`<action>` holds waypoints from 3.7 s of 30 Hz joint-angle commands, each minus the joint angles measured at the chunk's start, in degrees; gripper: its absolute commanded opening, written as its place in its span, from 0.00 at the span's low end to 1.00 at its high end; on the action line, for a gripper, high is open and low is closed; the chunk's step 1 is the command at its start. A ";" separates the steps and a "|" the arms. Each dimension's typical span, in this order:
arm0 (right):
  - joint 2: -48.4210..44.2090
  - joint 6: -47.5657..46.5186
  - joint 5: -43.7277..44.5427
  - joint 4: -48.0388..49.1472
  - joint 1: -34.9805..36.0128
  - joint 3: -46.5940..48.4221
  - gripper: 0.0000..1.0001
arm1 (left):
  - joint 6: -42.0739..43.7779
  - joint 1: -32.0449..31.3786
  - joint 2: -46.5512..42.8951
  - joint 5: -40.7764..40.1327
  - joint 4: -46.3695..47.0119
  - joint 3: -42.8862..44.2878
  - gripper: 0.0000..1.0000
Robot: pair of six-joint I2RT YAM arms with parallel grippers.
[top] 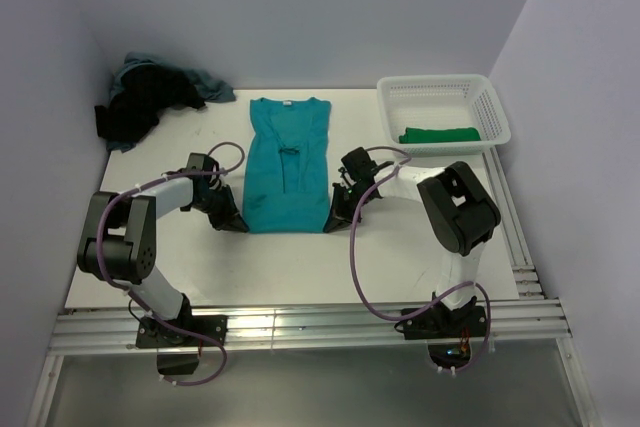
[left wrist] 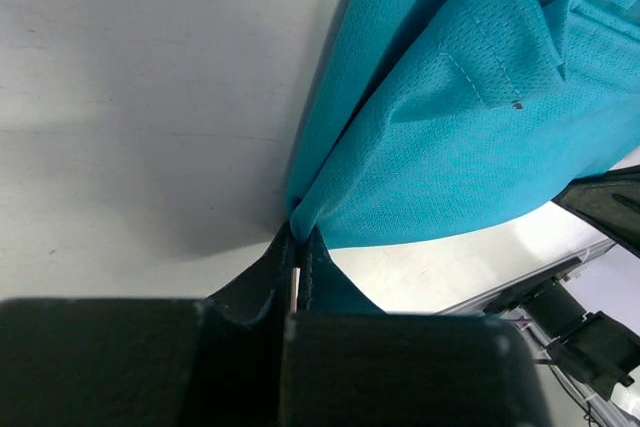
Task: Roll the t-shirts
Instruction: Roll the tshirt
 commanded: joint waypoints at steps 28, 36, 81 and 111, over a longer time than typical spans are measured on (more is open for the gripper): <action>-8.26 -10.22 0.50 -24.12 0.30 8.08 0.00 | -10.58 -4.80 -12.74 0.12 -11.61 -0.31 0.01; -3.16 -12.77 -0.38 -29.32 -0.67 15.74 0.00 | -11.28 -3.84 -7.56 2.13 -12.75 5.93 0.01; -2.01 -9.08 -5.74 -25.37 -1.81 7.32 0.00 | -9.44 0.39 -8.43 7.77 -12.75 -3.20 0.00; -1.31 -12.68 -5.03 -34.15 -2.34 14.43 0.00 | -13.04 -2.08 -10.63 8.99 -15.39 -0.57 0.05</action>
